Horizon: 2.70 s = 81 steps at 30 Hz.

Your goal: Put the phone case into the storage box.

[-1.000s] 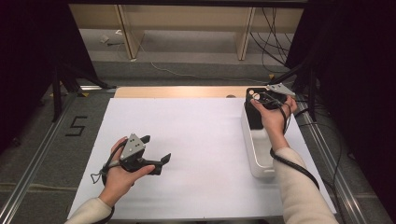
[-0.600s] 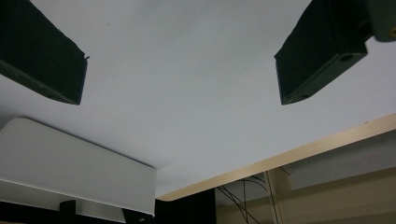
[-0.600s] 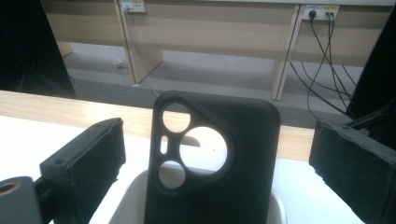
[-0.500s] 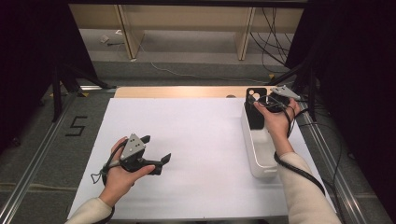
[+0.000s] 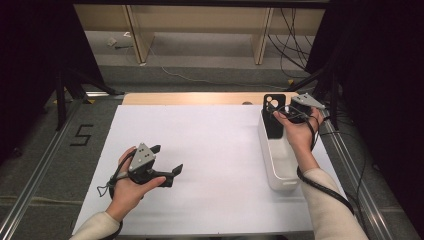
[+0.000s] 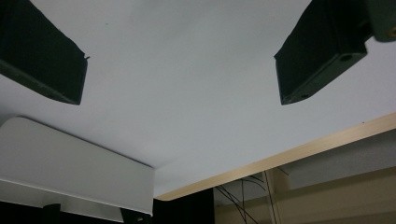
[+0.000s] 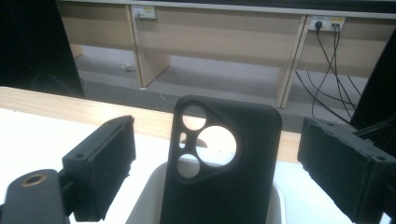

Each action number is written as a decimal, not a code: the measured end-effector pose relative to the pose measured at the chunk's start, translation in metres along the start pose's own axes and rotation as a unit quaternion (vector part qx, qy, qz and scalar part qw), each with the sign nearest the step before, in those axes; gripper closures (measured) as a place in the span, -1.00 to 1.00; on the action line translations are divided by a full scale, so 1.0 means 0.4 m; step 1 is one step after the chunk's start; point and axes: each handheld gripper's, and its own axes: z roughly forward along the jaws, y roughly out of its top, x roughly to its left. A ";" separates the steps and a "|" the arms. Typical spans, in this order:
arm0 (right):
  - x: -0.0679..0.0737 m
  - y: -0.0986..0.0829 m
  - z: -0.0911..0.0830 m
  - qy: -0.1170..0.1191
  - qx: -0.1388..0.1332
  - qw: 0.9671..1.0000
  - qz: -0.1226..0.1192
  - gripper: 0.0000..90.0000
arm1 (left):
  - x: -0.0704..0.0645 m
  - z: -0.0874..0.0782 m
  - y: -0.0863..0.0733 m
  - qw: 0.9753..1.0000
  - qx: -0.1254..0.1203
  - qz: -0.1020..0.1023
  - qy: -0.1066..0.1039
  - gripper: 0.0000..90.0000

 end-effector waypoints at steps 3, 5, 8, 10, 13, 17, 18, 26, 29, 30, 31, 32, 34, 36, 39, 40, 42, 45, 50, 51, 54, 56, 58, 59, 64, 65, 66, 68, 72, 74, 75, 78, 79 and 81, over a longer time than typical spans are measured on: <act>0.000 0.001 -0.009 0.004 0.000 1.000 0.001 -0.66 | 0.000 0.000 0.000 1.000 0.001 0.000 0.000 -0.96; 0.001 0.002 -0.015 0.008 -0.002 1.000 0.002 -0.64 | 0.001 0.001 -0.001 1.000 0.000 -0.001 0.001 -0.96; 0.002 0.005 -0.025 0.012 -0.003 1.000 0.000 -0.63 | 0.001 0.001 -0.001 1.000 0.001 0.000 0.001 -0.96; 0.001 0.006 -0.032 0.015 -0.001 1.000 -0.001 -0.61 | 0.000 0.001 -0.001 1.000 0.001 0.000 0.001 -0.96; 0.002 0.004 -0.038 0.020 0.000 1.000 0.001 -0.60 | 0.000 0.000 0.000 1.000 0.001 0.000 0.002 -0.96; 0.005 0.001 -0.047 0.026 0.001 1.000 -0.001 -0.58 | 0.001 0.001 0.000 1.000 0.001 0.001 0.002 -0.96; 0.007 0.000 -0.050 0.030 0.001 1.000 0.000 -0.57 | 0.001 0.000 0.000 1.000 0.001 0.000 0.002 -0.96; 0.017 0.003 -0.078 0.045 -0.003 0.999 -0.003 -0.57 | 0.000 0.000 0.000 1.000 0.001 0.000 0.003 -0.96; 0.019 0.002 -0.090 0.049 -0.004 0.999 -0.005 -0.57 | -0.001 0.000 0.000 1.000 0.001 0.001 0.003 -0.96; 0.019 0.002 -0.095 0.049 -0.004 0.999 -0.004 -0.57 | -0.001 0.000 0.000 1.000 0.001 0.001 0.003 -0.96; 0.019 0.001 -0.098 0.052 -0.006 0.999 -0.005 -0.57 | -0.001 0.000 0.000 1.000 0.001 0.001 0.003 -0.96; 0.019 0.000 -0.103 0.053 -0.005 0.999 -0.003 -0.58 | -0.001 0.000 0.000 1.000 0.001 0.001 0.003 -0.96; 0.020 -0.001 -0.111 0.055 -0.007 0.998 -0.005 -0.58 | -0.001 0.001 0.000 1.000 0.002 0.001 0.004 -0.96; 0.022 -0.003 -0.119 0.058 -0.007 0.998 -0.007 -0.58 | -0.001 0.001 0.000 1.000 0.002 0.001 0.004 -0.96; 0.027 -0.006 -0.132 0.062 -0.009 0.998 -0.007 -0.58 | -0.001 0.001 0.000 1.000 0.002 0.001 0.004 -0.96; 0.027 -0.007 -0.134 0.063 -0.011 0.998 -0.010 -0.58 | 0.000 0.002 0.000 1.000 0.001 0.002 0.004 -0.96; 0.030 -0.007 -0.142 0.066 -0.011 0.998 -0.010 -0.58 | -0.001 0.001 0.000 1.000 0.002 0.001 0.004 -0.96; 0.033 -0.009 -0.153 0.069 -0.013 0.997 -0.010 -0.59 | 0.000 0.000 0.000 1.000 0.002 0.001 0.005 -0.96; 0.037 -0.013 -0.171 0.073 -0.016 0.997 -0.009 -0.59 | 0.000 0.001 0.000 1.000 0.002 0.001 0.005 -0.96; 0.037 -0.013 -0.176 0.074 -0.016 0.997 -0.009 -0.59 | 0.000 0.001 0.000 1.000 0.002 0.001 0.005 -0.96; 0.039 -0.015 -0.186 0.077 -0.017 0.997 -0.007 -0.60 | 0.001 0.001 0.000 1.000 0.002 0.000 0.006 -0.96; 0.041 -0.016 -0.194 0.078 -0.017 0.997 -0.006 -0.60 | 0.001 0.001 0.000 1.000 0.002 0.000 0.007 -0.95; 0.043 -0.018 -0.202 0.080 -0.020 0.997 -0.008 -0.60 | 0.001 0.001 0.000 1.000 0.001 0.001 0.006 -0.95; 0.044 -0.020 -0.206 0.081 -0.020 0.996 -0.008 -0.61 | 0.001 0.001 0.001 1.000 0.001 0.001 0.006 -0.95; 0.053 -0.030 -0.224 0.092 -0.018 0.996 -0.013 -0.62 | 0.003 0.001 0.001 1.000 0.001 0.002 0.007 -0.95; 0.055 -0.031 -0.228 0.095 -0.017 0.995 -0.013 -0.62 | 0.003 0.001 0.001 1.000 0.001 0.002 0.007 -0.95; 0.057 -0.032 -0.232 0.097 -0.018 0.995 -0.012 -0.62 | 0.003 0.001 0.002 1.000 0.001 0.002 0.007 -0.95; 0.061 -0.037 -0.240 0.105 -0.021 0.994 -0.010 -0.63 | 0.003 0.000 0.002 1.000 0.000 0.001 0.006 -0.95; 0.072 -0.046 -0.257 0.120 -0.018 0.992 -0.019 -0.64 | 0.004 0.000 0.002 1.000 0.000 0.001 0.006 -0.95; 0.075 -0.046 -0.266 0.126 -0.022 0.992 -0.022 -0.64 | 0.004 0.000 0.002 1.000 0.000 0.001 0.007 -0.95; 0.076 -0.047 -0.270 0.129 -0.024 0.991 -0.022 -0.64 | 0.004 0.000 0.003 1.000 -0.001 0.001 0.007 -0.95; 0.084 -0.053 -0.281 0.142 -0.025 0.989 -0.025 -0.65 | 0.004 0.000 0.003 1.000 -0.001 0.001 0.007 -0.95; 0.086 -0.055 -0.285 0.145 -0.023 0.989 -0.027 -0.65 | 0.004 0.000 0.002 1.000 0.000 0.001 0.007 -0.95; 0.088 -0.059 -0.294 0.150 -0.024 0.988 -0.032 -0.65 | 0.003 -0.001 0.003 1.000 -0.002 -0.001 0.008 -0.95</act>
